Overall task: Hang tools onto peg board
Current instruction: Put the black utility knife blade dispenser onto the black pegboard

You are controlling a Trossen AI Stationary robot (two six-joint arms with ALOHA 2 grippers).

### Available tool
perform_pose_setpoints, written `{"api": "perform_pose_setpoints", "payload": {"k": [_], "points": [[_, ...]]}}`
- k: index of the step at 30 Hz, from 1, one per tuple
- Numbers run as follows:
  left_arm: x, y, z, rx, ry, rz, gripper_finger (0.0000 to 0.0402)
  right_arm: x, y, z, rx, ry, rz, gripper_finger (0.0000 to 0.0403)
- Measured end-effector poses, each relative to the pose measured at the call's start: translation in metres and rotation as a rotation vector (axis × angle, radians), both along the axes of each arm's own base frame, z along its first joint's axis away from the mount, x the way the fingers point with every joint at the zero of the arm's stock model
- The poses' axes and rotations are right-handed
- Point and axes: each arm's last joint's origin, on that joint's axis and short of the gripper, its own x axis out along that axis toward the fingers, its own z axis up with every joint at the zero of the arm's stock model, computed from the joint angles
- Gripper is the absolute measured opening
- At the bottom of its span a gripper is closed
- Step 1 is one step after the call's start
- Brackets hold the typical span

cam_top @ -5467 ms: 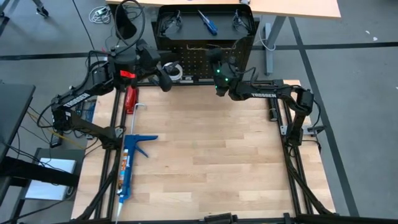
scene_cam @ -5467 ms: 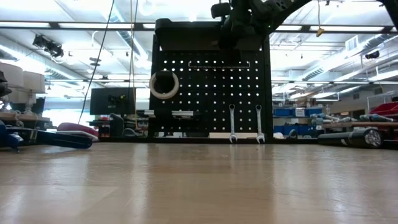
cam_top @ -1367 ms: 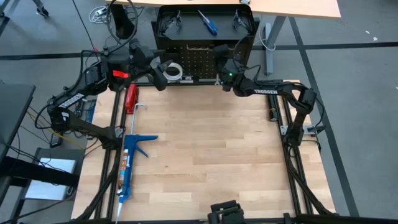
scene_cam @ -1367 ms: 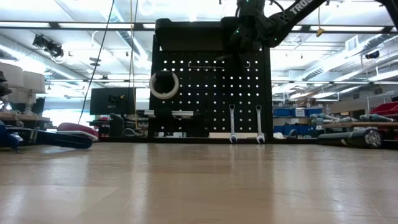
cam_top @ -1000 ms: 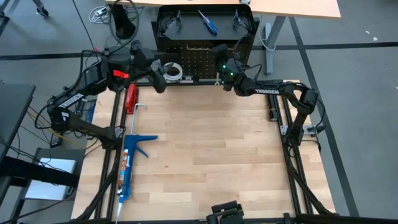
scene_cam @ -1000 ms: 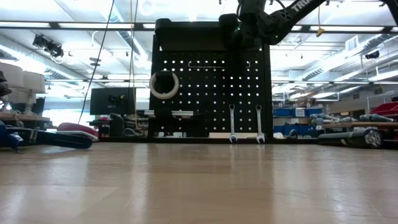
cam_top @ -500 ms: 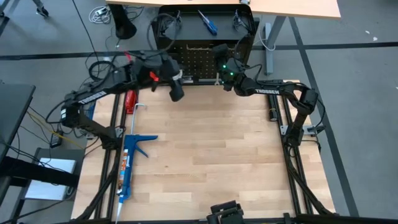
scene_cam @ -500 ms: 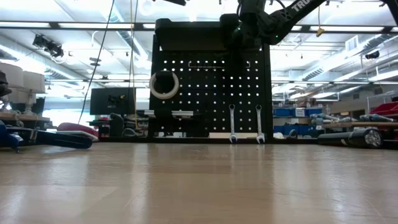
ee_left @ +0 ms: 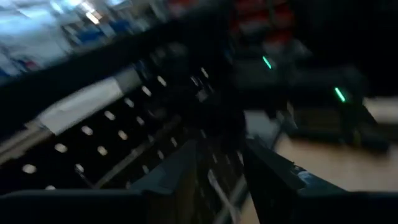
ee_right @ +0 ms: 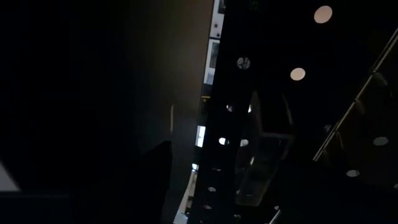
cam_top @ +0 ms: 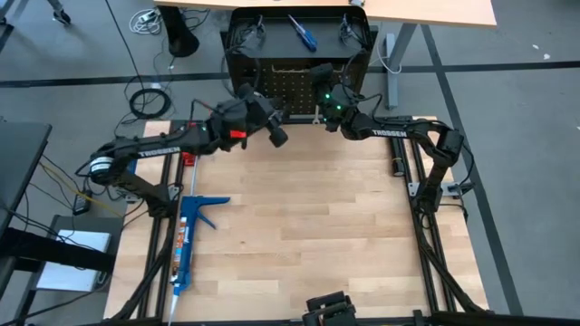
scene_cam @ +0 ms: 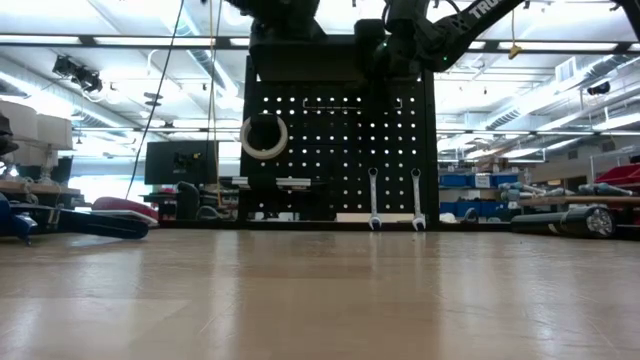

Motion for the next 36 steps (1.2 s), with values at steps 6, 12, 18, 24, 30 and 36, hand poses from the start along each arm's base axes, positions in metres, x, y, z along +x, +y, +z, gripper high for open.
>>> {"api": "perform_pose_setpoints", "payload": {"k": [6,12,18,24,30,36], "points": [[0.015,0.008,-0.043,0.010,-0.187,0.050,0.0126,-0.001,-0.001,0.000,-0.011,0.017,0.005,0.0259],[0.023,0.014,-0.059,0.086,-0.131,0.090,0.0126,-0.006,-0.014,0.003,-0.050,0.008,0.100,0.0259],[0.021,0.024,-0.066,0.099,-0.033,0.065,0.0126,-0.014,-0.018,0.007,-0.036,0.076,0.103,0.0258],[0.012,0.014,-0.051,0.079,-0.064,0.018,0.0126,-0.021,-0.010,0.014,0.012,0.165,0.073,0.0255],[0.006,0.008,-0.047,0.042,-0.052,0.010,0.0126,-0.019,-0.001,0.017,0.030,0.136,0.038,0.0245],[-0.001,0.005,-0.043,-0.026,-0.057,0.010,0.0126,-0.016,0.005,0.011,0.116,0.068,-0.009,0.0234]]}}
